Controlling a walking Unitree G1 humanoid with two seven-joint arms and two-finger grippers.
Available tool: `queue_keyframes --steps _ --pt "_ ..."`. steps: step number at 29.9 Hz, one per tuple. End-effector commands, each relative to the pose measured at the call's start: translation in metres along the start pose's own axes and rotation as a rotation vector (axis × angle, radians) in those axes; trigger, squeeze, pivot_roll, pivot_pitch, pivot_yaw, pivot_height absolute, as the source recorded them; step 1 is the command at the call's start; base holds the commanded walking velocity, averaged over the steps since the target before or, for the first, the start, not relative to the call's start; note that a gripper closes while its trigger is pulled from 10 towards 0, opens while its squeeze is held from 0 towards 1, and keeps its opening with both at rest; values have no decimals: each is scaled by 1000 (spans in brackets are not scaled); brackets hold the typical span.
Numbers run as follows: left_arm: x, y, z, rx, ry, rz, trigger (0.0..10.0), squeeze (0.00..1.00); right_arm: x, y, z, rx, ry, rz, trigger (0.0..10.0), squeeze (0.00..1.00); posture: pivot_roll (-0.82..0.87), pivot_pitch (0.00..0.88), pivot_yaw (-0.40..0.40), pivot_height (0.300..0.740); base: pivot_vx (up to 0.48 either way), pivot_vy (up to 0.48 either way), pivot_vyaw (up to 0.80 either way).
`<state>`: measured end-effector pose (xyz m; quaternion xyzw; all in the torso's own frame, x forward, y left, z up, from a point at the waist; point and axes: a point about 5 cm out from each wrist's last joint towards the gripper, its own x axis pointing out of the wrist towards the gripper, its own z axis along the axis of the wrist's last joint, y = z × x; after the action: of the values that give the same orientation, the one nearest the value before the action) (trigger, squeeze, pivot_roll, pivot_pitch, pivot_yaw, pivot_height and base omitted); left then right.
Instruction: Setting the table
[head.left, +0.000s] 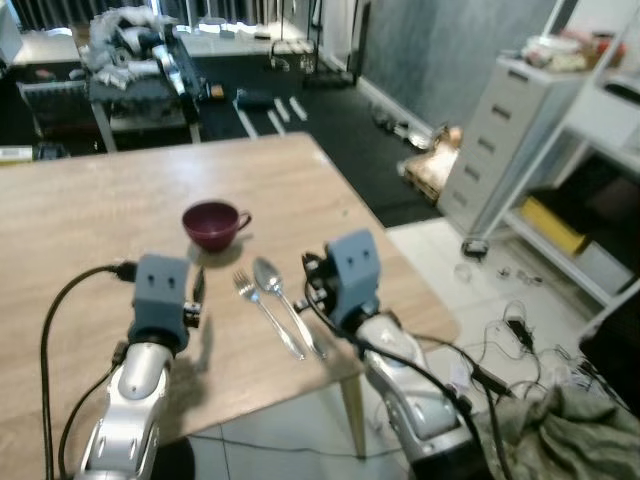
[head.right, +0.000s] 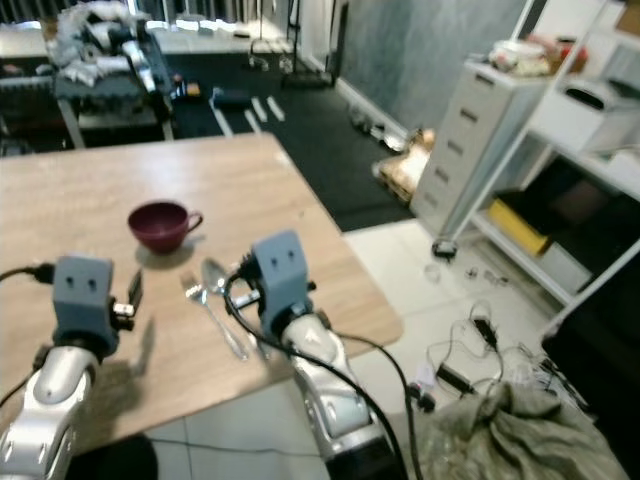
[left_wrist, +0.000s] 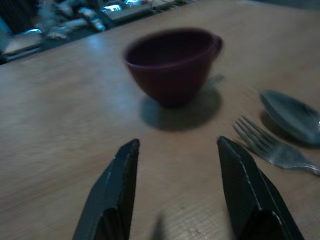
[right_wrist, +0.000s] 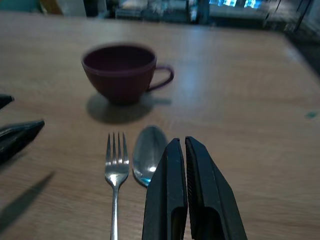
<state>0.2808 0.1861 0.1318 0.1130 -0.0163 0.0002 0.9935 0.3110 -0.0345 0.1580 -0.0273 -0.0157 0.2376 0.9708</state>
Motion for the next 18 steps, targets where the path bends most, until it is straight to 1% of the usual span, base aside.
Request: queue_keyframes --steps 1,2,3,4,8,9,10,13,14,16,18 --pt "-5 -6 2 1 -2 -64 10000 0 -2 -6 -9 7 49 -32 10000 0 23 0 37 740 0 0 0" --pt "-12 -5 0 22 21 -111 10000 0 -1 -4 -13 32 82 -29 10000 153 29 0 36 740 0 0 0" --pt "-15 -4 0 28 25 -128 10000 0 -1 -4 -16 47 103 -28 10000 1000 33 0 35 740 0 0 0" --pt "-19 -3 0 38 33 -152 10000 0 -1 -3 -22 68 136 -31 10000 1000 37 0 34 740 0 0 0" --pt "-23 -2 0 54 41 -178 10000 0 -1 -3 -26 79 154 -43 10000 1000 37 0 34 740 0 0 0" --pt "-26 -4 3 71 43 -225 10000 0 -1 -3 -28 86 168 -54 10000 1000 43 0 29 740 0 0 0" --pt "-31 -6 8 91 45 -305 10000 0 -1 -3 -31 105 193 -67 10000 1000 46 0 27 740 0 0 0" --pt "-34 -7 13 108 65 -384 10000 0 -2 -2 -33 128 214 -63 10000 1000 49 0 24 740 0 0 0" --pt "-34 -5 17 87 73 -412 10000 0 -2 0 -34 141 223 -49 10000 0 49 0 22 740 0 0 0" --pt "-35 -3 22 58 80 -444 10000 0 -2 3 -34 157 235 -33 10000 0 49 0 22 740 0 0 0" --pt "-34 0 29 31 89 -480 10000 0 -2 9 -38 170 256 -1 10000 0 53 0 21 740 0 0 0"
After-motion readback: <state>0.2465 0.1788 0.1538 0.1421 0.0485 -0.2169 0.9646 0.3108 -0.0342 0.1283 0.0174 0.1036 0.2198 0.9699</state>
